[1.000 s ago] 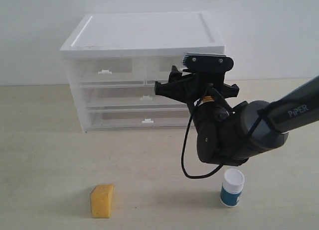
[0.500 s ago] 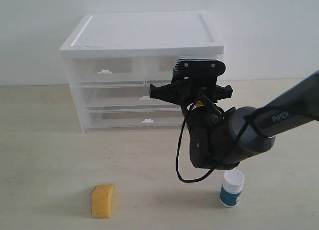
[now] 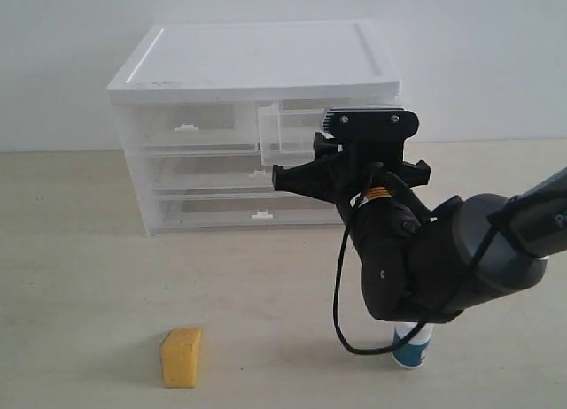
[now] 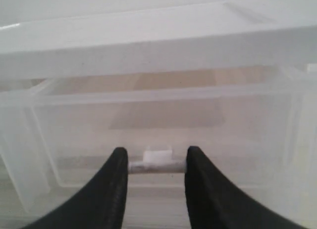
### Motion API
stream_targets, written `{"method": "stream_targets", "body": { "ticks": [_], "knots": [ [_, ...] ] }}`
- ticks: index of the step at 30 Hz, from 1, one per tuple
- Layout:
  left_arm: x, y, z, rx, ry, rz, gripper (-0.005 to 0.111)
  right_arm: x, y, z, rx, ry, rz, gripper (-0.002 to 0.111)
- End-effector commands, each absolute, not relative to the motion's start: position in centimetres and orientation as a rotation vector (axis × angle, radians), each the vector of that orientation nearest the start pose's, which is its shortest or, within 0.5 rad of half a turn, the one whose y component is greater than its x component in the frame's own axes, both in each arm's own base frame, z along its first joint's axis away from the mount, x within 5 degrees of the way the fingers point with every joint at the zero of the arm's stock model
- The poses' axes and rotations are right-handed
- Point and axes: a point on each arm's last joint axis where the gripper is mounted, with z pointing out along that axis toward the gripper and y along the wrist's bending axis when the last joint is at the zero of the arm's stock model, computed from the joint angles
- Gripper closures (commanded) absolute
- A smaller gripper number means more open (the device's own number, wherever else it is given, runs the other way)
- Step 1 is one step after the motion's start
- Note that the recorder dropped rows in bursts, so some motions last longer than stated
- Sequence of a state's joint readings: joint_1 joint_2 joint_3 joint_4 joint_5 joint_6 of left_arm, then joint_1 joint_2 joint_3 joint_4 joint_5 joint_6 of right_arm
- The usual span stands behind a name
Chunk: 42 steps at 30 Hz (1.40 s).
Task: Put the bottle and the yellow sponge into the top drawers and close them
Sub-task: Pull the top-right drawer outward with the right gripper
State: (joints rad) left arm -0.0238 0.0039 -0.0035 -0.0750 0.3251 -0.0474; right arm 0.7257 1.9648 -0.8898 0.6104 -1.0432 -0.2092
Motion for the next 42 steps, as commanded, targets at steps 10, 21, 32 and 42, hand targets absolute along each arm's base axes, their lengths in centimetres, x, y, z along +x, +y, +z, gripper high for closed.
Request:
{"method": "stream_targets", "body": {
  "ticks": [10, 21, 32, 42],
  "knots": [
    [5.4, -0.4, 18.5, -0.083, 1.798, -0.135, 0.103, 25.4, 21.5, 16.4, -0.097, 1.621, 0.221, 0.108],
    [5.4, -0.4, 18.5, -0.083, 1.798, -0.135, 0.103, 24.0, 22.7, 15.9, -0.148, 1.674, 0.261, 0.108],
    [5.4, -0.4, 18.5, -0.083, 1.798, -0.135, 0.103, 23.7, 22.5, 16.4, -0.144, 1.744, 0.260, 0.079],
    [5.4, -0.4, 18.5, -0.083, 1.798, -0.135, 0.103, 22.7, 21.9, 17.4, -0.282, 1.943, 0.181, 0.034]
  ]
}}
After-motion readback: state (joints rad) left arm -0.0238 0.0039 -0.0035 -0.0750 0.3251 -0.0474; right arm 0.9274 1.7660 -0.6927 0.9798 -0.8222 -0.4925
